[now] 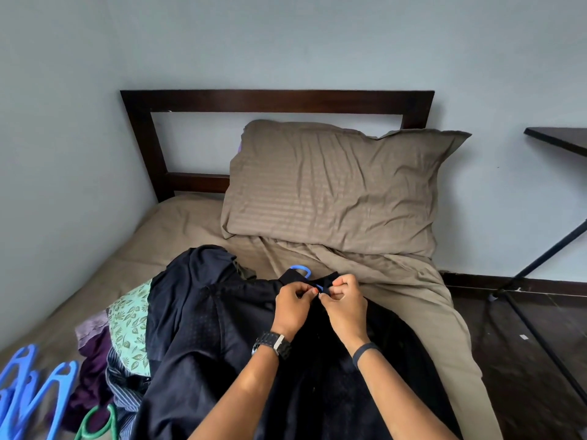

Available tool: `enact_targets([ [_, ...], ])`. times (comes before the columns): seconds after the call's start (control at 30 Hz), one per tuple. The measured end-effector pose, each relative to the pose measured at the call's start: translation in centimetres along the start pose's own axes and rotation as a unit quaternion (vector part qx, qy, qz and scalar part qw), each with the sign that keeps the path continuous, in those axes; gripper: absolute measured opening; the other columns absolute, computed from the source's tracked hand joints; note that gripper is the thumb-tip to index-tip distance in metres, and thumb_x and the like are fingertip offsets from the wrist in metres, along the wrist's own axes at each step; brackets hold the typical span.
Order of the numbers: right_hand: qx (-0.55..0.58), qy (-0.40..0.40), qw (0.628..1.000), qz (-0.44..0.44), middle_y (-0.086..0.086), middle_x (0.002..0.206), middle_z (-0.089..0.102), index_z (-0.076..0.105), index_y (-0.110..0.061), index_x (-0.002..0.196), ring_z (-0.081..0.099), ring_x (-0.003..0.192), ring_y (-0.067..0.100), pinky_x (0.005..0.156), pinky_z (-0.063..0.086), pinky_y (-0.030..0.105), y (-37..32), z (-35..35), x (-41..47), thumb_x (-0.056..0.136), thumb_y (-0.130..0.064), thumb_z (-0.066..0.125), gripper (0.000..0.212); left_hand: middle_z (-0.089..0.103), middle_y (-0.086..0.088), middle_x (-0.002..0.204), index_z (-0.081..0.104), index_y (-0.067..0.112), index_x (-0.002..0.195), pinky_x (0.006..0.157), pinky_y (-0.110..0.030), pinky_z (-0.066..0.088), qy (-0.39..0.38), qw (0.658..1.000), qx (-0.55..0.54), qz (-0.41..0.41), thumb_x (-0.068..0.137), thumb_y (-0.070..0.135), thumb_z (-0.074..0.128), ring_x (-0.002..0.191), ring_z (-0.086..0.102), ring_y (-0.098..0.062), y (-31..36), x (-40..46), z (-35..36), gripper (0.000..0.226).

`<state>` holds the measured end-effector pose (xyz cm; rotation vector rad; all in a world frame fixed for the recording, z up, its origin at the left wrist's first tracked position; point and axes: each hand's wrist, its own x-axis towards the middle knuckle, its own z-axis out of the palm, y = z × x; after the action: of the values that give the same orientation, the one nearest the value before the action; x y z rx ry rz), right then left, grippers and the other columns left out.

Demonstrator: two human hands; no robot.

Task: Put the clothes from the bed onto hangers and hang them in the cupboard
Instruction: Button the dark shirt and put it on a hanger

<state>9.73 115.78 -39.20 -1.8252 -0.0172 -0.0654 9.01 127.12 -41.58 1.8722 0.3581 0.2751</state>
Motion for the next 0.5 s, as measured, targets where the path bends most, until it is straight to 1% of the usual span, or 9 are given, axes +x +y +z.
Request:
enact_targets([
  [0.07,-0.001,-0.003,1.0,-0.011,-0.002,0.085,0.063,0.051,-0.011,0.095,0.061,0.07,0.001,0.059,0.047,0.006,-0.2,0.2,-0.3,0.081,-0.001,0.07,0.025,0.069,-0.001,0.072,0.069,0.017,0.079,0.071,-0.03,0.053,0.002,1.0,-0.021,-0.013,0.091,0.015,0.061,0.067,0.06,-0.009,-0.03,-0.16,0.13,0.015],
  [0.17,-0.006,-0.001,1.0,-0.019,0.0,0.087,0.064,0.051,-0.011,0.094,0.062,0.072,0.002,0.059,0.048,0.007,-0.23,0.33,-0.57,0.081,-0.002,0.07,0.025,0.068,-0.005,0.072,0.068,0.012,0.079,0.066,-0.028,0.05,0.006,0.998,-0.058,-0.029,0.093,0.011,0.058,0.065,0.059,-0.012,0.03,-0.34,0.25,0.017],
  [0.3,-0.007,-0.001,1.0,-0.019,0.001,0.089,0.065,0.051,-0.013,0.093,0.064,0.075,0.004,0.06,0.049,0.008,-0.16,0.35,-0.51,0.081,-0.001,0.07,0.025,0.066,-0.005,0.072,0.067,0.006,0.082,0.069,-0.029,0.05,-0.004,0.995,-0.089,-0.044,0.095,0.011,0.054,0.067,0.058,-0.014,-0.13,-0.53,0.38,0.019],
  [0.4,0.0,-0.001,1.0,-0.023,0.0,0.086,0.065,0.051,-0.013,0.092,0.063,0.074,0.001,0.06,0.047,0.006,-0.14,0.28,-0.59,0.081,-0.001,0.07,0.025,0.065,-0.002,0.07,0.068,0.007,0.083,0.066,-0.025,0.048,0.02,0.997,-0.057,-0.037,0.094,0.013,0.056,0.063,0.057,-0.011,-0.02,-0.61,0.49,0.017],
  [0.47,0.004,-0.003,1.0,-0.029,-0.002,0.086,0.065,0.051,-0.013,0.093,0.062,0.075,-0.001,0.06,0.047,0.006,-0.06,0.24,-0.71,0.082,-0.004,0.07,0.024,0.067,-0.002,0.073,0.07,0.008,0.087,0.067,-0.023,0.048,0.044,0.999,-0.019,-0.025,0.092,0.014,0.059,0.066,0.059,-0.01,0.14,-0.57,0.46,0.014],
  [0.5,0.01,-0.005,0.999,-0.031,-0.002,0.086,0.066,0.051,-0.014,0.094,0.063,0.074,0.001,0.061,0.048,0.007,0.02,0.24,-0.73,0.083,-0.005,0.069,0.023,0.068,-0.002,0.075,0.07,0.009,0.088,0.068,-0.02,0.048,0.048,0.999,-0.008,-0.02,0.092,0.015,0.059,0.069,0.06,-0.01,0.19,-0.54,0.45,0.013],
])
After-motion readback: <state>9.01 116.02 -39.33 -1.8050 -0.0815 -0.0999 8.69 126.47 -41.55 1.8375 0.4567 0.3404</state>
